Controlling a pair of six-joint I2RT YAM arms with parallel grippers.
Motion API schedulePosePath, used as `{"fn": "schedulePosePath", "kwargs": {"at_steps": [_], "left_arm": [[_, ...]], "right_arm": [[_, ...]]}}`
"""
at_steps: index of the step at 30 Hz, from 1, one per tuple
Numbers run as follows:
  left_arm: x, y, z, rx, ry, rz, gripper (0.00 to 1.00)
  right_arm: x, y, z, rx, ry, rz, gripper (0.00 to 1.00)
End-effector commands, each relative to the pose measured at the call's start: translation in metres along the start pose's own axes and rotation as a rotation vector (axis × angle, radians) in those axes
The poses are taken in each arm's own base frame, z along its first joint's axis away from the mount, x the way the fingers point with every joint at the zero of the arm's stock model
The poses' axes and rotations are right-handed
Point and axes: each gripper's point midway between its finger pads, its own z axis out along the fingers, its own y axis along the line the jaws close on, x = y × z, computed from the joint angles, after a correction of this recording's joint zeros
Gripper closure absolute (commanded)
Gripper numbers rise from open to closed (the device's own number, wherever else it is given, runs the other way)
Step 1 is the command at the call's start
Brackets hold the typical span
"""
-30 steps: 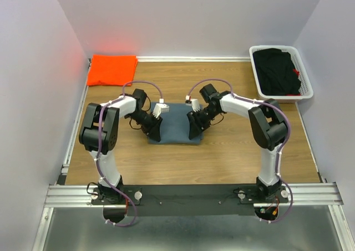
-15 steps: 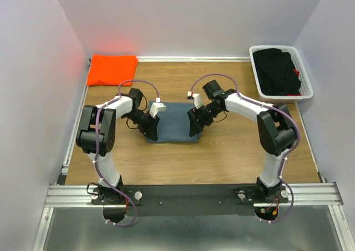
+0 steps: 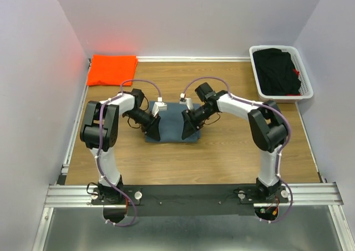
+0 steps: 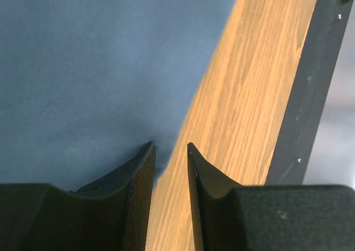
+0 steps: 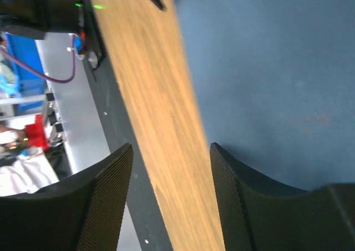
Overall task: Fold and stack the t-shirts
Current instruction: Smooth out wrinkles on the folded tshirt
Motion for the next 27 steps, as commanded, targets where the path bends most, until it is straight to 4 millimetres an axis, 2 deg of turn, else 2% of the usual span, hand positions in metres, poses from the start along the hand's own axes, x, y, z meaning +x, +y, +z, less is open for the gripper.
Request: {"fn": "schedulePosePath", "kwargs": {"at_steps": [1,4,6,7,10,13,14,15,17,18,19,22,24,27], "left_arm": [[0.013,0.01,0.012,0.038,-0.001,-0.105,0.63],[0.026,0.023,0.016,0.049,-0.012,-0.198,0.63],[0.032,0.032,0.019,0.064,-0.027,-0.245,0.63],[0.032,0.033,0.019,0.07,-0.036,-0.258,0.63],[0.024,0.043,0.013,0.075,-0.087,-0.268,0.63],[0.011,0.037,0.004,0.111,-0.124,-0.233,0.63],[0.0,0.036,-0.002,0.117,-0.144,-0.191,0.62],[-0.006,0.024,-0.008,0.154,-0.157,-0.161,0.62],[-0.023,0.016,-0.021,0.15,-0.181,-0.139,0.6],[-0.03,0.013,-0.025,0.138,-0.189,-0.112,0.6],[-0.038,0.007,-0.033,0.123,-0.205,-0.076,0.59],[-0.054,-0.004,-0.036,0.139,-0.23,-0.065,0.58],[-0.063,-0.01,-0.033,0.171,-0.252,-0.056,0.58],[-0.07,-0.032,-0.019,0.279,-0.293,-0.063,0.49]], "right_arm": [[0.029,-0.029,0.014,-0.013,0.066,0.141,0.36],[0.053,-0.063,0.015,0.055,0.1,0.208,0.37],[0.06,-0.084,0.01,0.107,0.103,0.236,0.38],[0.061,-0.098,0.002,0.135,0.087,0.261,0.38],[0.057,-0.124,-0.019,0.194,0.046,0.286,0.38],[0.046,-0.135,-0.035,0.24,0.015,0.267,0.38],[0.037,-0.128,-0.041,0.235,-0.004,0.243,0.38],[0.025,-0.121,-0.045,0.216,-0.025,0.209,0.38],[0.008,-0.089,-0.051,0.096,-0.072,0.189,0.38],[-0.007,-0.065,-0.058,0.024,-0.115,0.163,0.38],[-0.017,-0.053,-0.064,-0.003,-0.14,0.138,0.38],[-0.044,-0.023,-0.075,-0.075,-0.191,0.096,0.36],[-0.052,-0.015,-0.073,-0.096,-0.196,0.091,0.28],[-0.061,-0.002,-0.054,-0.151,-0.166,0.123,0.23]]}}
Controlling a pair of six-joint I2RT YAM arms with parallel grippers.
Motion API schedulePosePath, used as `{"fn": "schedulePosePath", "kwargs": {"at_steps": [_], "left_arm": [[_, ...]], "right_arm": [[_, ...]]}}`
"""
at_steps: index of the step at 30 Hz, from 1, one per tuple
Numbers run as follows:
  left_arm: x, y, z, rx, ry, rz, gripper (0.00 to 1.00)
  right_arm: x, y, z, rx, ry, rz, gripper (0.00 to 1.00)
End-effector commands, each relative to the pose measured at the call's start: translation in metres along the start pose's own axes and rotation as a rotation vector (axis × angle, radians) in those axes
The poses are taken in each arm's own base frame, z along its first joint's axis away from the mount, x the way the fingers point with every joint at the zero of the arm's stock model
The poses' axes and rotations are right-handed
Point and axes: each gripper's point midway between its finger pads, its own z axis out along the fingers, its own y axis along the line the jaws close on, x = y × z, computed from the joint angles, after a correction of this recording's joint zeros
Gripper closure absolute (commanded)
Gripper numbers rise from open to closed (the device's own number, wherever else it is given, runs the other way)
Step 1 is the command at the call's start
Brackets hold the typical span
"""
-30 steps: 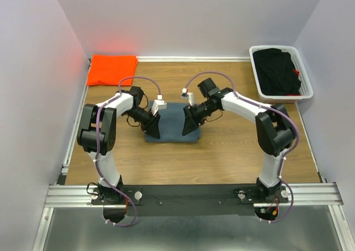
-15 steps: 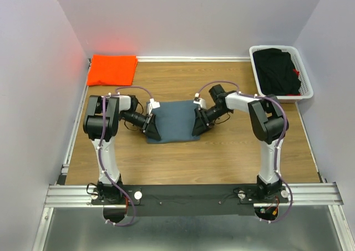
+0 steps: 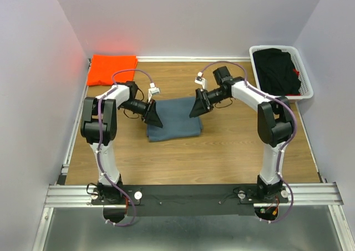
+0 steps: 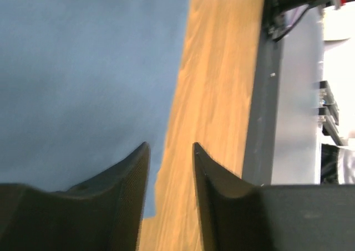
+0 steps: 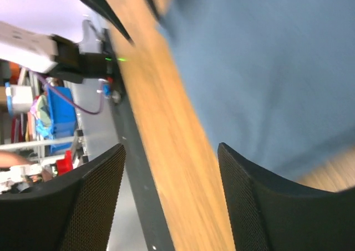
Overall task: Fold and stack the t-shirts
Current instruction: Smooth out wrinkles on the folded tshirt
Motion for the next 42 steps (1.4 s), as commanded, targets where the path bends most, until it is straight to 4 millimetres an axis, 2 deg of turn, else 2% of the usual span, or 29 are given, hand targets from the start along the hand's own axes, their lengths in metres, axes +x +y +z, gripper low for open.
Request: {"fn": "schedulePosePath", "kwargs": {"at_steps": [1,3,4,6,8,12,14,16,19,21,23,25,27,28,29,30,33,34,35,36,37,38,40,41,42], "left_arm": [[-0.007,-0.032,0.022,0.134,-0.041,0.013,0.46],[0.007,-0.035,0.03,0.157,-0.024,-0.012,0.34],[0.014,-0.035,0.032,0.162,-0.013,-0.032,0.32],[0.03,-0.036,0.035,0.169,0.003,-0.073,0.24],[0.043,-0.036,0.036,0.174,-0.004,-0.132,0.07],[0.054,-0.024,0.04,0.185,0.008,-0.173,0.06],[0.063,-0.009,0.043,0.193,0.013,-0.228,0.06],[0.071,0.002,0.043,0.19,0.019,-0.266,0.06],[0.084,0.017,0.045,0.194,0.016,-0.306,0.06],[0.081,0.021,0.045,0.191,0.011,-0.287,0.06],[0.071,0.018,0.041,0.185,-0.004,-0.248,0.06],[0.054,0.01,0.034,0.163,-0.016,-0.173,0.06],[0.031,-0.001,0.022,0.12,-0.022,-0.08,0.06],[0.028,0.0,0.02,0.113,-0.02,-0.077,0.06],[0.013,-0.008,0.012,0.09,-0.034,-0.019,0.06],[-0.003,-0.009,0.004,0.064,-0.047,0.032,0.06],[-0.043,-0.015,-0.012,0.029,-0.094,0.098,0.06],[-0.06,-0.015,-0.016,0.042,-0.129,0.108,0.06],[-0.059,-0.013,-0.017,0.052,-0.14,0.084,0.06],[-0.072,-0.009,-0.022,0.046,-0.159,0.106,0.06],[-0.074,-0.001,-0.021,0.058,-0.169,0.085,0.06],[-0.085,0.002,-0.026,0.061,-0.191,0.085,0.06],[-0.089,0.012,-0.025,0.063,-0.199,0.051,0.06],[-0.088,0.021,-0.024,0.06,-0.197,0.033,0.06],[-0.092,0.032,-0.024,0.038,-0.204,-0.001,0.06]], "right_arm": [[-0.008,0.039,0.021,-0.126,0.03,0.019,0.2],[-0.004,0.041,0.033,-0.142,0.059,0.031,0.16],[0.003,0.047,0.044,-0.167,0.09,0.043,0.15],[0.016,0.043,0.056,-0.182,0.129,0.081,0.12],[0.03,0.037,0.066,-0.19,0.165,0.124,0.11],[0.05,0.002,0.074,-0.14,0.191,0.199,0.09],[0.051,-0.02,0.073,-0.108,0.181,0.235,0.09],[0.051,-0.035,0.07,-0.076,0.167,0.252,0.09],[0.047,-0.067,0.052,-0.013,0.114,0.296,0.09],[0.049,-0.076,0.046,0.011,0.103,0.313,0.09],[0.048,-0.079,0.04,0.03,0.092,0.293,0.09],[0.042,-0.064,0.038,-0.022,0.08,0.277,0.09],[0.022,-0.039,0.03,-0.075,0.047,0.225,0.09],[0.013,-0.032,0.025,-0.076,0.03,0.192,0.09],[0.004,-0.021,0.022,-0.094,0.017,0.162,0.09],[-0.015,-0.002,0.012,-0.101,-0.018,0.095,0.09],[-0.047,0.015,0.0,-0.061,-0.075,0.002,0.09],[-0.066,0.016,-0.005,-0.021,-0.107,-0.038,0.09],[-0.075,0.016,-0.007,-0.002,-0.124,-0.059,0.09],[-0.081,0.007,-0.004,0.02,-0.131,-0.06,0.07],[-0.088,-0.002,-0.003,0.061,-0.148,-0.056,0.05],[-0.101,-0.002,-0.004,0.071,-0.165,-0.079,0.05],[-0.107,-0.017,0.002,0.084,-0.165,-0.065,0.04],[-0.11,-0.033,0.01,0.094,-0.162,-0.043,0.01],[-0.113,-0.04,0.013,0.097,-0.164,-0.034,0.01]]}}
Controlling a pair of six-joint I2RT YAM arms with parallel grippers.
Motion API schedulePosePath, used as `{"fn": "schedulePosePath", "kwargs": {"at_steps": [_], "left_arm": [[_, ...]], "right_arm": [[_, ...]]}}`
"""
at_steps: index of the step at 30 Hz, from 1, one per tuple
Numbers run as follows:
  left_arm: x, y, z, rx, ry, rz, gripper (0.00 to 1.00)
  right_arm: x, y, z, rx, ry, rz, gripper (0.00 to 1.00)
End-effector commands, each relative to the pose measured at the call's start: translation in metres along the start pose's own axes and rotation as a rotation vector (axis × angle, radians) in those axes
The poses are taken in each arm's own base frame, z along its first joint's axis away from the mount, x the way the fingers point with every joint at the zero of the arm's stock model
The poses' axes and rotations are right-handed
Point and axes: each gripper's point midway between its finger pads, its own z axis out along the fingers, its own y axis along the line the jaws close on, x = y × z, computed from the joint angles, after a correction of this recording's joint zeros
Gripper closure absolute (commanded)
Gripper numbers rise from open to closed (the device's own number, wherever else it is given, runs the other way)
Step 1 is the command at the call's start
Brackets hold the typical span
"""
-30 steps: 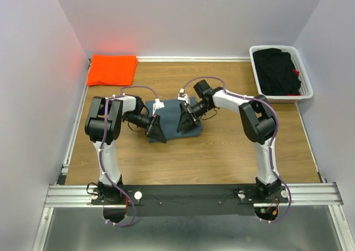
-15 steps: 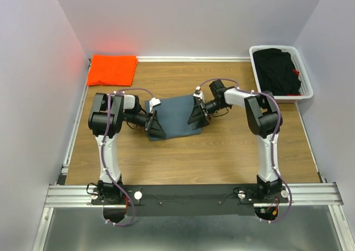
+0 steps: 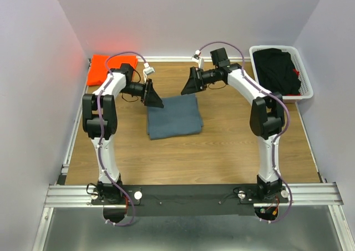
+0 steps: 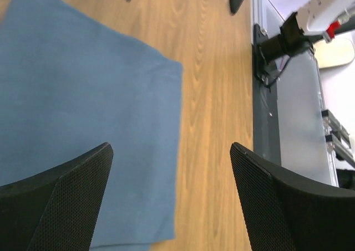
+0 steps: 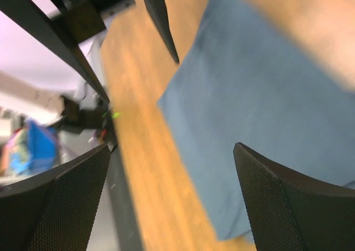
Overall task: Fold and stack the t-shirts
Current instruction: Smooth out wrinkles on the folded tshirt, then put the neatly folded tshirt into the corner of the board with the left arm
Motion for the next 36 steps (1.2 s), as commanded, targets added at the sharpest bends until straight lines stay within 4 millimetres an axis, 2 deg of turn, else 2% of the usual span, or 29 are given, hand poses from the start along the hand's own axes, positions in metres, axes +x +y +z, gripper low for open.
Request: {"fn": "schedulePosePath", "kwargs": {"at_steps": [1,3,4,6,8,10,12,17,19,21,25,26,27,28,29,30,31,32,33,34,36], "left_arm": [[0.002,0.038,-0.001,-0.079,-0.013,-0.133,0.05],[-0.009,0.065,-0.006,-0.213,-0.084,-0.18,0.06],[-0.019,0.072,-0.014,-0.305,-0.114,-0.143,0.06],[-0.02,0.083,-0.02,-0.328,-0.148,-0.167,0.05],[-0.005,0.099,-0.018,-0.307,-0.127,-0.232,0.06],[0.006,0.106,-0.013,-0.291,-0.124,-0.268,0.06],[0.021,0.124,-0.026,-0.31,-0.16,-0.328,0.05],[0.055,0.147,-0.026,-0.314,-0.161,-0.404,0.06],[0.055,0.15,-0.027,-0.329,-0.157,-0.387,0.05],[0.045,0.15,-0.034,-0.362,-0.153,-0.331,0.06],[0.0,0.136,-0.059,-0.467,-0.15,-0.145,0.05],[-0.021,0.124,-0.072,-0.517,-0.164,-0.08,0.05],[-0.034,0.116,-0.08,-0.541,-0.173,-0.043,0.06],[-0.043,0.112,-0.09,-0.586,-0.169,0.013,0.05],[-0.063,0.093,-0.103,-0.625,-0.186,0.082,0.05],[-0.072,0.084,-0.113,-0.659,-0.191,0.118,0.05],[-0.08,0.08,-0.124,-0.728,-0.19,0.159,0.05],[-0.098,0.057,-0.138,-0.782,-0.207,0.245,0.05],[-0.103,0.05,-0.15,-0.832,-0.223,0.275,0.05],[-0.12,0.024,-0.167,-0.899,-0.263,0.348,0.05],[-0.128,0.004,-0.187,-0.958,-0.36,0.385,0.05]], "right_arm": [[0.004,-0.067,0.027,0.097,0.007,0.095,0.01],[-0.002,-0.076,0.033,0.107,-0.004,0.091,0.0],[-0.004,-0.081,0.036,0.112,-0.013,0.093,0.0],[-0.002,-0.094,0.041,0.128,-0.016,0.107,0.0],[-0.005,-0.099,0.043,0.13,-0.024,0.11,0.0],[0.004,-0.11,0.049,0.141,-0.013,0.138,0.0],[0.012,-0.123,0.049,0.157,-0.011,0.159,0.0],[0.042,-0.165,0.043,0.224,0.008,0.237,0.0],[0.046,-0.175,0.036,0.251,0.002,0.248,0.0],[0.041,-0.183,0.025,0.264,-0.019,0.253,0.0],[0.014,-0.171,0.006,0.29,-0.067,0.176,0.0],[0.006,-0.164,0.002,0.291,-0.08,0.142,0.0],[-0.012,-0.147,-0.007,0.286,-0.108,0.099,0.0],[-0.02,-0.136,-0.012,0.278,-0.122,0.073,0.0],[-0.027,-0.127,-0.016,0.281,-0.132,0.045,0.0],[-0.044,-0.105,-0.028,0.286,-0.165,-0.009,0.0],[-0.049,-0.096,-0.032,0.292,-0.174,-0.038,0.0],[-0.05,-0.09,-0.034,0.323,-0.176,-0.074,0.0],[-0.052,-0.082,-0.036,0.339,-0.179,-0.104,0.0],[-0.059,-0.06,-0.039,0.35,-0.188,-0.179,0.0],[-0.049,-0.056,-0.036,0.414,-0.164,-0.222,0.01]]}}
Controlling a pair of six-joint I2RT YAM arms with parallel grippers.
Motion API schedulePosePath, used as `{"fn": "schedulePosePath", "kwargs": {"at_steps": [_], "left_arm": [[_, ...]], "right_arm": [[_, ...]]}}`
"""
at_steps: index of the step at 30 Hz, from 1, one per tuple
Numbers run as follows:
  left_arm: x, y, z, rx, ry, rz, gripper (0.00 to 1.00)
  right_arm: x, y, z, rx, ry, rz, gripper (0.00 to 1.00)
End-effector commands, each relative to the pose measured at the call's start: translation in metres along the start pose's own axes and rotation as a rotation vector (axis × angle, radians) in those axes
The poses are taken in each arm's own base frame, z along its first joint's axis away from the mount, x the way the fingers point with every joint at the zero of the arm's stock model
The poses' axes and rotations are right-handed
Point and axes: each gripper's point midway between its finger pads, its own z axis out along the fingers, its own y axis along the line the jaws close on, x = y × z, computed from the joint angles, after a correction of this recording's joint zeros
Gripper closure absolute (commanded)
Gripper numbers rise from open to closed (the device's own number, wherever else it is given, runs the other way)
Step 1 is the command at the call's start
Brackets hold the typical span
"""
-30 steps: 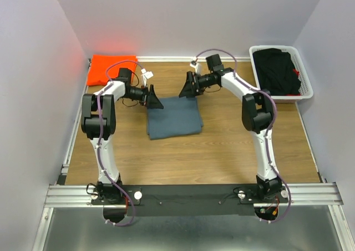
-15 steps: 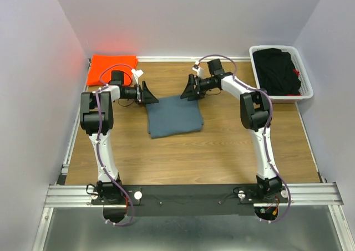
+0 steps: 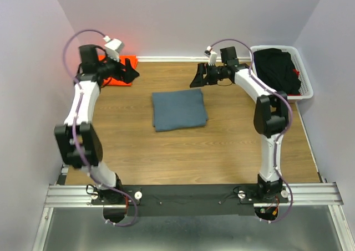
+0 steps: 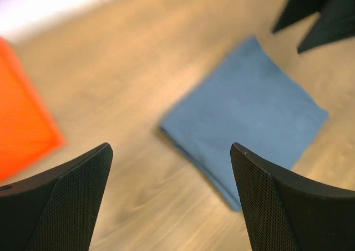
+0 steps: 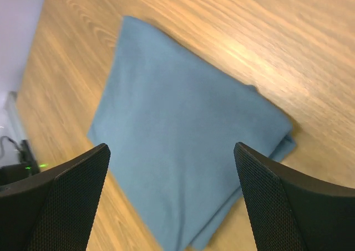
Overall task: Fold and stack the t-shirts
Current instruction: Put the neatly folded tshirt into the corner of the board with the left arm
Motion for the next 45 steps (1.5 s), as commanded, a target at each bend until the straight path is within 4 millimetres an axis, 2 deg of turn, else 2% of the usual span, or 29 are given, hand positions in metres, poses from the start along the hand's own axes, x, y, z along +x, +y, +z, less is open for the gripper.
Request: {"fn": "schedulePosePath", "kwargs": {"at_steps": [1,2,3,4,6,7,8,9,12,13,14,16,19,23,25,27,30,35,36,39,42,43,45], "left_arm": [[-0.067,0.005,-0.081,-0.241,-0.22,0.169,0.05],[-0.059,0.006,-0.091,-0.252,-0.252,0.066,0.05],[-0.069,0.005,-0.103,-0.255,-0.308,0.069,0.05],[-0.071,0.0,-0.119,-0.21,-0.335,0.065,0.05],[-0.062,-0.006,-0.124,-0.143,-0.329,0.005,0.05],[-0.058,-0.006,-0.128,-0.12,-0.325,-0.016,0.05],[-0.053,-0.009,-0.133,-0.073,-0.32,-0.019,0.05],[-0.045,-0.007,-0.134,-0.075,-0.299,-0.019,0.05],[-0.03,0.006,-0.141,-0.176,-0.257,0.001,0.05],[-0.028,0.016,-0.148,-0.27,-0.248,0.021,0.05],[-0.022,0.021,-0.149,-0.306,-0.233,0.017,0.05],[-0.007,0.028,-0.153,-0.373,-0.18,0.007,0.05],[0.019,0.031,-0.153,-0.404,-0.121,0.004,0.05],[0.044,0.025,-0.149,-0.399,-0.091,-0.014,0.05],[0.059,0.023,-0.145,-0.386,-0.07,-0.039,0.05],[0.071,0.024,-0.141,-0.379,-0.053,-0.058,0.05],[0.078,0.024,-0.139,-0.375,-0.043,-0.07,0.05],[0.086,0.023,-0.133,-0.354,-0.039,-0.103,0.05],[0.09,0.02,-0.129,-0.336,-0.043,-0.114,0.05],[0.103,0.011,-0.115,-0.278,-0.05,-0.183,0.05],[0.121,-0.001,-0.094,-0.21,-0.05,-0.287,0.05],[0.125,-0.002,-0.091,-0.2,-0.054,-0.317,0.05],[0.127,-0.01,-0.079,-0.153,-0.065,-0.344,0.07]], "right_arm": [[-0.016,0.06,-0.017,0.09,-0.035,-0.292,0.01],[-0.008,0.058,-0.014,0.155,-0.014,-0.328,0.02],[-0.003,0.067,-0.011,0.177,0.0,-0.372,0.02],[0.009,0.088,-0.001,0.171,0.039,-0.458,0.03],[0.021,0.096,0.008,0.243,0.07,-0.528,0.04],[0.027,0.104,0.015,0.247,0.085,-0.561,0.05],[0.041,0.124,0.028,0.227,0.118,-0.621,0.05],[0.045,0.127,0.034,0.26,0.129,-0.652,0.06],[0.075,0.148,0.063,0.276,0.198,-0.753,0.07],[0.082,0.154,0.069,0.278,0.217,-0.776,0.08],[0.095,0.166,0.078,0.276,0.239,-0.818,0.09],[0.122,0.173,0.096,0.258,0.301,-0.84,0.12],[0.149,0.166,0.115,0.267,0.37,-0.846,0.18],[0.168,0.164,0.133,0.271,0.409,-0.851,0.27],[0.17,0.163,0.138,0.271,0.413,-0.853,0.3],[0.18,0.157,0.146,0.269,0.438,-0.859,0.33],[0.188,0.15,0.152,0.27,0.46,-0.863,0.38],[0.207,0.135,0.155,0.28,0.51,-0.85,0.69],[0.209,0.134,0.155,0.281,0.514,-0.846,0.79],[0.199,0.135,0.148,0.31,0.494,-0.853,0.99],[0.179,0.147,0.143,0.271,0.447,-0.839,0.99],[0.176,0.147,0.143,0.264,0.44,-0.831,0.99],[0.157,0.156,0.138,0.252,0.395,-0.822,0.99]]}}
